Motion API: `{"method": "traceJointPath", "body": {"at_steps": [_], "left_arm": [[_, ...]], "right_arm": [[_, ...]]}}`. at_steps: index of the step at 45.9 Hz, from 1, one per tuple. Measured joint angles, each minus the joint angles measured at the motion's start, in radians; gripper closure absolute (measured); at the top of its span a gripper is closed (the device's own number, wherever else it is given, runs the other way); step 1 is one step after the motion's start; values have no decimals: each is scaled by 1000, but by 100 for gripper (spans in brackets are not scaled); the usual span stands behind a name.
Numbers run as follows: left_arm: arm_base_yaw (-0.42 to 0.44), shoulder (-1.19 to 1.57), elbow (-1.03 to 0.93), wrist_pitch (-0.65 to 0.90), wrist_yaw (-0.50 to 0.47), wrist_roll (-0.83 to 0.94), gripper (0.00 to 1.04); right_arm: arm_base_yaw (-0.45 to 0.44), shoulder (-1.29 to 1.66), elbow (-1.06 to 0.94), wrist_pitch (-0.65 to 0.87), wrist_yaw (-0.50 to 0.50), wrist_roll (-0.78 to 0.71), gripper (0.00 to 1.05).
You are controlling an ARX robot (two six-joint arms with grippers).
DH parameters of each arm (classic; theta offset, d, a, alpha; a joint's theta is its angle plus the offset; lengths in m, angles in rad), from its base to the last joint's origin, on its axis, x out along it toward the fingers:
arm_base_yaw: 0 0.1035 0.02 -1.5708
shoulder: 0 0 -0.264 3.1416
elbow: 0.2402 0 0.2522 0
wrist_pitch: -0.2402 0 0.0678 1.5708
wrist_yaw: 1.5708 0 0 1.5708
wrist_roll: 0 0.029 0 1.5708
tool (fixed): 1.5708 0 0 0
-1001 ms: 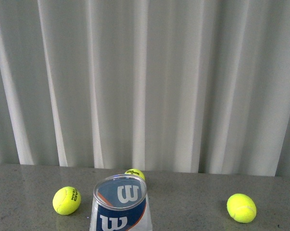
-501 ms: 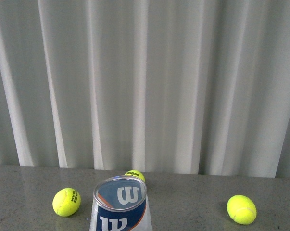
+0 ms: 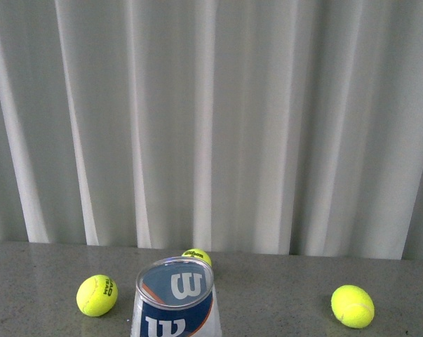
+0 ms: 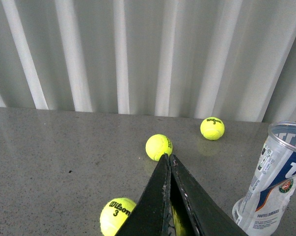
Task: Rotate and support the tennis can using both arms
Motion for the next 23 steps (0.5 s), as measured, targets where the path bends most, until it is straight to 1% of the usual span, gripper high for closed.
{"method": "traceJointPath", "body": {"at_steps": [15, 17, 19, 23], "left_arm": [[0, -90, 0, -90, 0, 0, 101], [0, -142, 0, -155, -1, 0, 101], [0, -217, 0, -253, 1, 0, 101], [0, -261, 0, -264, 1, 0, 101]], "right_arm": [[0, 0, 0, 0, 0, 0, 7], [0, 0, 0, 0, 0, 0, 7], [0, 0, 0, 0, 0, 0, 7], [0, 0, 0, 0, 0, 0, 7]]}}
